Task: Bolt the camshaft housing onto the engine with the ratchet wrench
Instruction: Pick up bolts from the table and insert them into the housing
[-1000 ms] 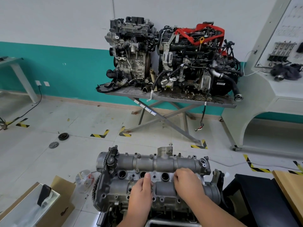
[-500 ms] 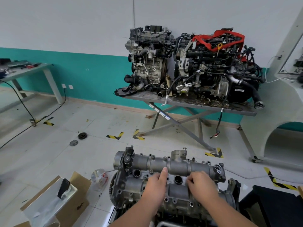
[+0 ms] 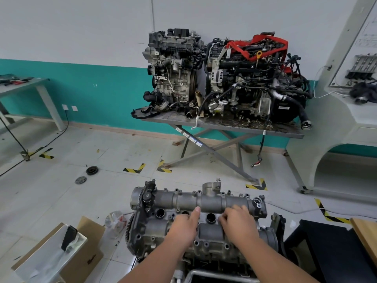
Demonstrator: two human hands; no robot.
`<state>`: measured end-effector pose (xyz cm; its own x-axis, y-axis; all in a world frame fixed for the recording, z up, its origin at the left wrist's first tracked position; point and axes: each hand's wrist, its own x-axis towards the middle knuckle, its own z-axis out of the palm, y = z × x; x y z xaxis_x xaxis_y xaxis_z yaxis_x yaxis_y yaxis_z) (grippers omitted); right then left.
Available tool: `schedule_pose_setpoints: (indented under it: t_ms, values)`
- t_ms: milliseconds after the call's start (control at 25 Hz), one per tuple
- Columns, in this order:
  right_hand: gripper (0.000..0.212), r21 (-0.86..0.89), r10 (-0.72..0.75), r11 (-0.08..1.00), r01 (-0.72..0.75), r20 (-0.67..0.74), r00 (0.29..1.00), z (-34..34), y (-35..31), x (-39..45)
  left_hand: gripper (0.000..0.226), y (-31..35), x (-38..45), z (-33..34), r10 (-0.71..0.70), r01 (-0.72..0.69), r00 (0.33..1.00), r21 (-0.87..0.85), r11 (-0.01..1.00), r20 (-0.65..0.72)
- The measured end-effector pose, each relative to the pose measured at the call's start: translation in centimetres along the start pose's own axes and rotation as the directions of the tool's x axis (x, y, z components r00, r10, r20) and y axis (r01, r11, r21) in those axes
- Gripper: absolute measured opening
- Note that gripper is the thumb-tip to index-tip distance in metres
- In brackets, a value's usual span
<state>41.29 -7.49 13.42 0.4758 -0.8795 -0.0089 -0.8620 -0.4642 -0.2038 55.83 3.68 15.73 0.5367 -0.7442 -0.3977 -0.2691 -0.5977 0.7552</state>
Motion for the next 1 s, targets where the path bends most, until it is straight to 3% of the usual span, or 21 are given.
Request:
schedule_pose_setpoints:
  t_ms: [320, 520, 600, 720, 800, 1000]
  values:
    - [0.036, 0.012, -0.029, 1.0, 0.029, -0.03, 0.999, 0.1, 0.3, -0.5, 0.062, 0.3, -0.1, -0.2, -0.003, 0.003, 1.0, 0.018, 1.0, -0.003]
    - [0.031, 0.034, -0.072, 0.997, 0.072, 0.004, 0.997, -0.6, 0.2, -1.2, 0.058, 0.1, -0.6, -0.3, -0.125, 0.132, 0.991, -0.264, 0.955, 0.045]
    - [0.029, 0.094, -0.067, 0.993, 0.069, -0.015, 0.998, -0.8, 0.0, -1.7, 0.058, -0.1, -0.9, -0.3, -0.197, 0.229, 0.973, -0.419, 0.879, 0.119]
    - [0.021, 0.419, -0.025, 0.907, 0.048, -0.062, 0.998, -1.9, -2.3, -2.7, 0.058, 0.4, -1.4, -0.5, -0.275, 0.369, 0.93, -0.623, 0.69, 0.245]
    - [0.006, 0.619, -0.036, 0.786, 0.009, 0.031, 0.999, -2.9, -4.4, -3.3, 0.057, 1.0, -1.5, -0.9, -0.271, 0.428, 0.904, -0.73, 0.533, 0.331]
    - [0.018, 0.885, -0.026, 0.431, -0.177, 0.208, 0.978, -4.6, -6.7, -3.6, 0.062, 2.3, -1.6, -2.2, -0.142, 0.517, 0.856, -0.812, 0.27, 0.497]
